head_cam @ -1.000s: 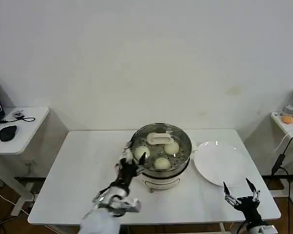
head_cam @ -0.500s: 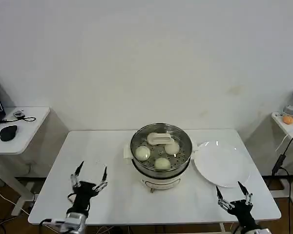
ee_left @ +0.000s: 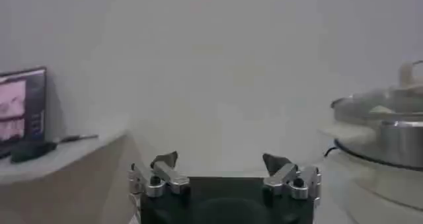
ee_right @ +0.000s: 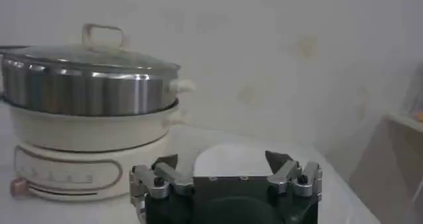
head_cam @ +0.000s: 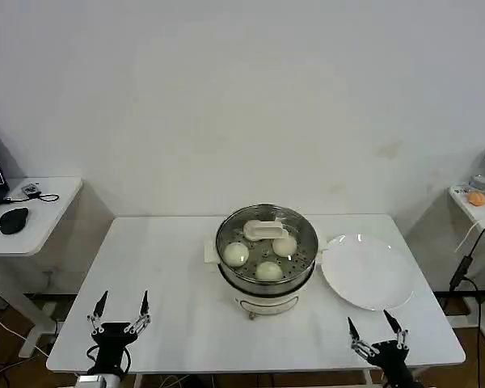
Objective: Take steamed baozi put them in steamer then cover it.
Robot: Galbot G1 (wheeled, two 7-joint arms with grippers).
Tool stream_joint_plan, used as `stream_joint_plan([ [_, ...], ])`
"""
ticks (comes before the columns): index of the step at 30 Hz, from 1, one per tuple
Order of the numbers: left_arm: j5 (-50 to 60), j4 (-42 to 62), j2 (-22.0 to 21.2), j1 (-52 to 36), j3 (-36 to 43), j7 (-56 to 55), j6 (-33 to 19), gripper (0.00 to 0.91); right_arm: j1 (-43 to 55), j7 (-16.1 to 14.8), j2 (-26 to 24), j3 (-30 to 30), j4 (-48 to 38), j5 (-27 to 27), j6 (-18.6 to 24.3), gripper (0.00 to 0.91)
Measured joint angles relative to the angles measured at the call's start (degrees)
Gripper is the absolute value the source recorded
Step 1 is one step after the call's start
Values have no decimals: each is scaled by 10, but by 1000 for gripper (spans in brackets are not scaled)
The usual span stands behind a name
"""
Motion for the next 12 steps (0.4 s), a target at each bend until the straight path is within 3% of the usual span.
stream_joint_plan([
  [12,-10,10,-5,16,-10,5,2,907,-10,7,-1,-9,10,8,-16,907],
])
